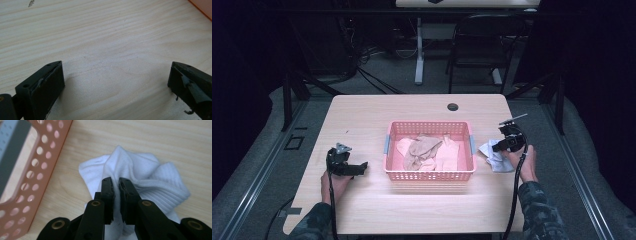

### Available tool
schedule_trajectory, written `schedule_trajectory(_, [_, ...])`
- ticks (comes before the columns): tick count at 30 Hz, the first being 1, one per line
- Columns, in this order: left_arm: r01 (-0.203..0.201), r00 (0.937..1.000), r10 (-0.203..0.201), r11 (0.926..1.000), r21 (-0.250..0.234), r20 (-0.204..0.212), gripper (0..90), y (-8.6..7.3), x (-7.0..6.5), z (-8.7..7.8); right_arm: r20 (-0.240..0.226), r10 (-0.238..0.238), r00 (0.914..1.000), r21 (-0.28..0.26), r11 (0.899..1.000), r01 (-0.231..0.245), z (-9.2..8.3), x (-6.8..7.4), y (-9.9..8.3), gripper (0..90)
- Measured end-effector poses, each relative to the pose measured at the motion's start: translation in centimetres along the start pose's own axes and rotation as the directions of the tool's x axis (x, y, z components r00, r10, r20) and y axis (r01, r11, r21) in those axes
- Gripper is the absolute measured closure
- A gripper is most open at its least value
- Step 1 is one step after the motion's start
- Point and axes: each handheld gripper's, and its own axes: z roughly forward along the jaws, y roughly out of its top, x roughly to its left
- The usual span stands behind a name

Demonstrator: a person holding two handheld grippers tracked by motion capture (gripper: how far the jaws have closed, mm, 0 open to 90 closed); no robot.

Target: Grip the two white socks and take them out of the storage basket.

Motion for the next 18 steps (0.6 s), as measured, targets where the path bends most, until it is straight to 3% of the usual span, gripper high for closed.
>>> schedule_trajectory(3, [0.001,1.0000,-0.001,1.0000,0.000,0.000,0.6,0.0,0.0,0.0,0.015,0.001,0.9999,-0.002,1.000,-0.001,0.0,0.1,0.0,77.7])
schedule_trajectory(5, [0.002,1.0000,-0.002,1.0000,0.000,0.000,0.6,0.0,0.0,0.0,0.022,-0.022,0.9995,-0.013,1.000,0.022,-0.8,0.4,0.0,67.3])
schedule_trajectory(6, [0.002,1.0000,-0.002,1.0000,0.000,-0.001,0.6,0.0,0.0,0.0,0.022,-0.022,0.9995,-0.013,1.000,0.022,-0.8,0.4,0.0,67.3])
schedule_trajectory(7, [0.003,1.0000,-0.003,1.0000,0.000,0.000,0.6,0.0,0.0,0.0,0.028,-0.027,0.9992,-0.020,0.999,0.028,-1.6,0.4,-0.1,55.7])
schedule_trajectory(9, [0.001,1.0000,-0.001,1.0000,0.002,-0.001,0.6,0.0,0.0,0.0,0.021,-0.020,0.9996,-0.035,0.999,0.021,-2.1,0.3,-0.2,51.0])
schedule_trajectory(12, [0.001,1.0000,-0.001,1.0000,0.002,-0.002,0.6,0.0,0.0,0.0,0.036,-0.021,0.9991,-0.071,0.997,0.024,-3.6,0.3,-0.5,31.9])
schedule_trajectory(13, [0.002,1.0000,-0.002,1.0000,0.001,-0.002,0.6,0.0,0.0,0.0,0.019,-0.036,0.9991,-0.101,0.994,0.038,-4.8,0.3,-0.6,25.0])
schedule_trajectory(14, [0.001,1.0000,-0.001,1.0000,0.002,-0.002,0.6,0.0,0.0,0.0,0.019,-0.036,0.9991,-0.101,0.994,0.038,-4.8,0.3,-0.6,25.0])
schedule_trajectory(15, [0.001,1.0000,-0.001,1.0000,0.001,-0.002,0.6,0.0,0.0,0.0,0.009,-0.051,0.9986,-0.139,0.989,0.052,-6.1,0.5,-1.1,18.9])
schedule_trajectory(17, [0.001,1.0000,-0.001,1.0000,0.002,-0.001,0.6,0.0,0.0,0.0,0.010,-0.056,0.9984,-0.145,0.988,0.057,-6.5,0.6,-1.2,17.1])
schedule_trajectory(18, [0.001,1.0000,-0.001,1.0000,0.002,-0.001,0.5,0.0,0.0,0.0,0.021,-0.087,0.9960,-0.161,0.983,0.089,-7.6,0.8,-1.8,14.9])
